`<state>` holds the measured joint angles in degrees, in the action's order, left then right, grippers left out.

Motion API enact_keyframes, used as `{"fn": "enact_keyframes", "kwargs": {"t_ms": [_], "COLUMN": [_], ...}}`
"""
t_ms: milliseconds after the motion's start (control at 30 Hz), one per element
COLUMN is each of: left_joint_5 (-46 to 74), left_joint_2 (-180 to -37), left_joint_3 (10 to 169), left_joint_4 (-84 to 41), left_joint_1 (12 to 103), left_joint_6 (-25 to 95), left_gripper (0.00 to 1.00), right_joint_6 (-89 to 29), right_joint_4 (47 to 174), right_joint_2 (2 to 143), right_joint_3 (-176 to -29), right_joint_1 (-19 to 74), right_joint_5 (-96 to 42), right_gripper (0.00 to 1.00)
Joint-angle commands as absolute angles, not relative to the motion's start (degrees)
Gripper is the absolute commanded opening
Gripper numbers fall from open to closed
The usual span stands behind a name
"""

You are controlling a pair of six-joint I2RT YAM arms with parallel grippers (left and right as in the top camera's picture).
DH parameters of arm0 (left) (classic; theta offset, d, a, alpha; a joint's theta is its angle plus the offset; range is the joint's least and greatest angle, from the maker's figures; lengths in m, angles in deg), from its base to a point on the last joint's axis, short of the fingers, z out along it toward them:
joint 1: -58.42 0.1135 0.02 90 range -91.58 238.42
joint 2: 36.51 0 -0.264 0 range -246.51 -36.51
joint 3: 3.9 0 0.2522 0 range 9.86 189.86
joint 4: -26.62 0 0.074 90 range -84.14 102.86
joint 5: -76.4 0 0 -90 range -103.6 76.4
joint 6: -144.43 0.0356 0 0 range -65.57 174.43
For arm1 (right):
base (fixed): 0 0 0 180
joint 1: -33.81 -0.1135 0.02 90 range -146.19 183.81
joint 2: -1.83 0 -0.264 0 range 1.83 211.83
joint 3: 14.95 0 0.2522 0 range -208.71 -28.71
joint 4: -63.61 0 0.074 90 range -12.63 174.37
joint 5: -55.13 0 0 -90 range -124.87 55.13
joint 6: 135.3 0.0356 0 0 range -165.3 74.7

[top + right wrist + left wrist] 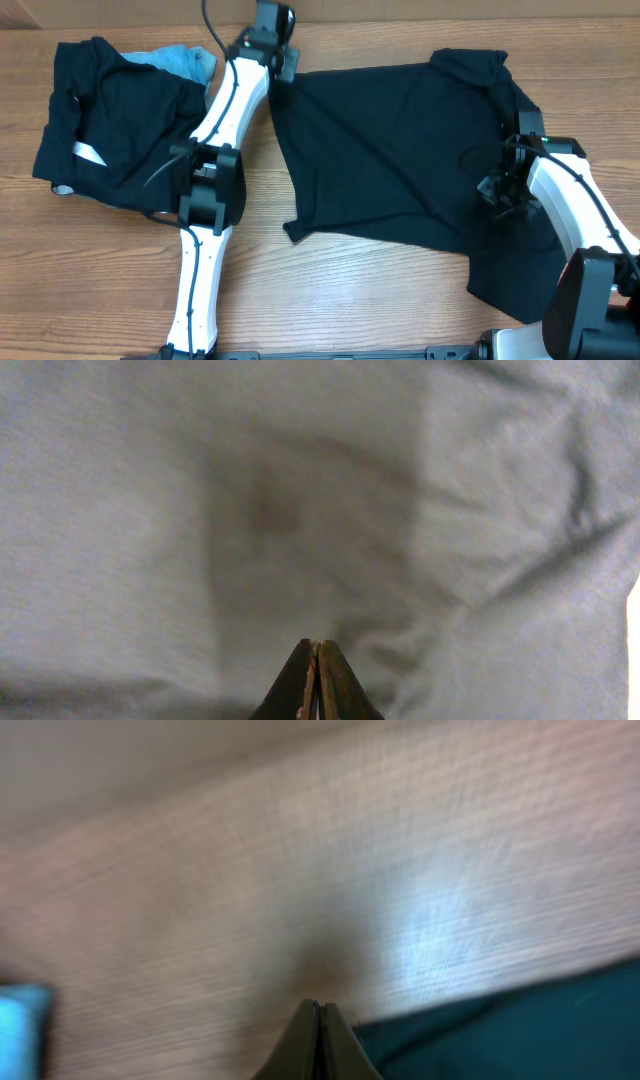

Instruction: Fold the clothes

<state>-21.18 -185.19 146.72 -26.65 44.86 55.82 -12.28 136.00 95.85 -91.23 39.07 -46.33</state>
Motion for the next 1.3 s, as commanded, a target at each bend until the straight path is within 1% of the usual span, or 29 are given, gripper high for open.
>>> {"fn": "enact_keyframes", "kwargs": {"t_ms": [0, 33, 100, 167, 233, 300, 467, 567, 733, 867, 967, 1133, 1267], "left_joint_5": [-16.78, -15.91, -15.38, -15.45, -15.43, -15.43, -15.45, -15.45, -15.45, -15.45, -15.45, -15.45, -15.47], "left_joint_2": [-184.91, -185.02, -185.02, -184.99, -184.99, -184.99, -184.99, -184.99, -184.99, -184.99, -184.99, -184.99, -184.99], "left_joint_3": [150.48, 150.17, 149.56, 149.54, 149.54, 149.54, 149.54, 149.54, 149.54, 149.54, 149.54, 149.54, 149.54], "left_joint_4": [-30.19, -31.87, -34.58, -36.38, -37.14, -37.93, -38.80, -40.09, -42.02, -42.37, -42.39, -42.43, -43.33], "left_joint_1": [44.51, 44.46, 44.20, 43.74, 43.11, 42.30, 40.36, 39.15, 38.10, 37.41, 37.16, 36.99, 37.01], "left_joint_6": [54.38, 53.79, 51.99, 51.84, 51.84, 51.86, 51.84, 51.84, 51.84, 51.82, 51.80, 51.80, 51.82], "left_gripper": [0.04, 0.04, 0.04, 0.04, 0.04, 0.04, 0.04, 0.04, 0.04, 0.04, 0.04, 0.05, 0.05], "right_joint_6": [-20.76, -25.20, -29.14, -29.53, -29.48, -30.84, -33.59, -33.57, -33.33, -33.09, -33.11, -32.87, -28.15], "right_joint_4": [126.43, 121.20, 109.68, 99.83, 95.39, 98.14, 113.71, 118.54, 116.24, 112.66, 110.03, 108.00, 108.81], "right_joint_2": [94.97, 95.08, 95.74, 97.33, 100.17, 107.71, 126.16, 134.16, 137.48, 139.84, 141.53, 144.89, 148.83], "right_joint_3": [-92.22, -92.22, -92.22, -92.22, -94.08, -102.99, -130.93, -142.05, -142.99, -142.99, -142.99, -142.99, -142.99], "right_joint_1": [39.42, 39.42, 39.42, 39.42, 39.42, 39.42, 40.75, 42.48, 44.38, 45.80, 45.60, 44.31, 45.14], "right_joint_5": [-40.34, -38.73, -38.84, -39.14, -39.23, -39.71, -39.89, -39.40, -38.73, -35.43, -31.82, -31.27, -33.02], "right_gripper": [0.04, 0.04, 0.04, 0.04, 0.04, 0.04, 0.04, 0.04, 0.04, 0.04, 0.04, 0.04, 0.04]}}
